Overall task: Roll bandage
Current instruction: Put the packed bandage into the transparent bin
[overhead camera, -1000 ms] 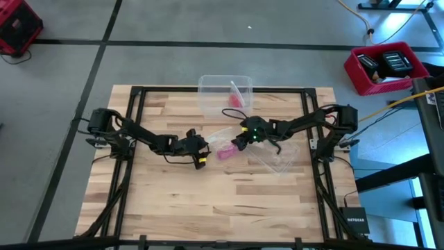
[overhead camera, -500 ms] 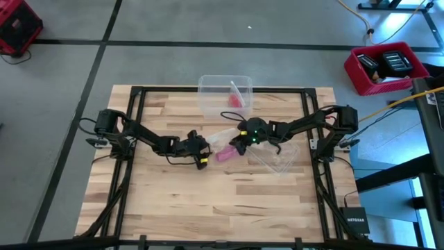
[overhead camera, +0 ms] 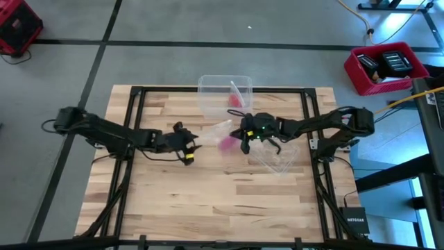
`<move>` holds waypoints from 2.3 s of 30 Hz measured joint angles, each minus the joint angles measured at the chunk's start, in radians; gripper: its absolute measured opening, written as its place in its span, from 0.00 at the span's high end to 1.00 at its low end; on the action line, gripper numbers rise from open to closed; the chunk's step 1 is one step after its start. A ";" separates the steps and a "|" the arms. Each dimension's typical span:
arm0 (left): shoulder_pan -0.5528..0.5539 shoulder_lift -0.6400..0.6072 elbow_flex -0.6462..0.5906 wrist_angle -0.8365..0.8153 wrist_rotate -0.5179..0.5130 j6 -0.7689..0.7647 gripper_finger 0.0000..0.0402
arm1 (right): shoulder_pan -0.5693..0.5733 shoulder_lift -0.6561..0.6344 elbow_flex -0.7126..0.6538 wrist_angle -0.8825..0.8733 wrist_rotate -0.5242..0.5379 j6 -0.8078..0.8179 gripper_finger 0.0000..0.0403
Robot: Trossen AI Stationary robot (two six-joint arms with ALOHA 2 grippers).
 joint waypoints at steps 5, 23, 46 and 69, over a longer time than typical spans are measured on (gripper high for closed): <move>0.014 -0.156 0.000 -0.034 -0.042 0.010 0.50 | 0.007 -0.038 0.001 0.014 0.015 -0.144 0.99; 0.157 0.035 0.000 0.240 0.189 0.081 0.50 | 0.027 -0.031 0.000 0.013 0.029 -0.229 0.99; 0.168 0.056 0.000 0.260 0.247 0.236 0.99 | 0.032 -0.093 0.092 -0.246 0.012 -0.171 0.78; 0.152 0.046 0.000 0.272 0.294 0.543 1.00 | 0.057 -0.085 0.322 -0.483 -0.120 -0.040 0.46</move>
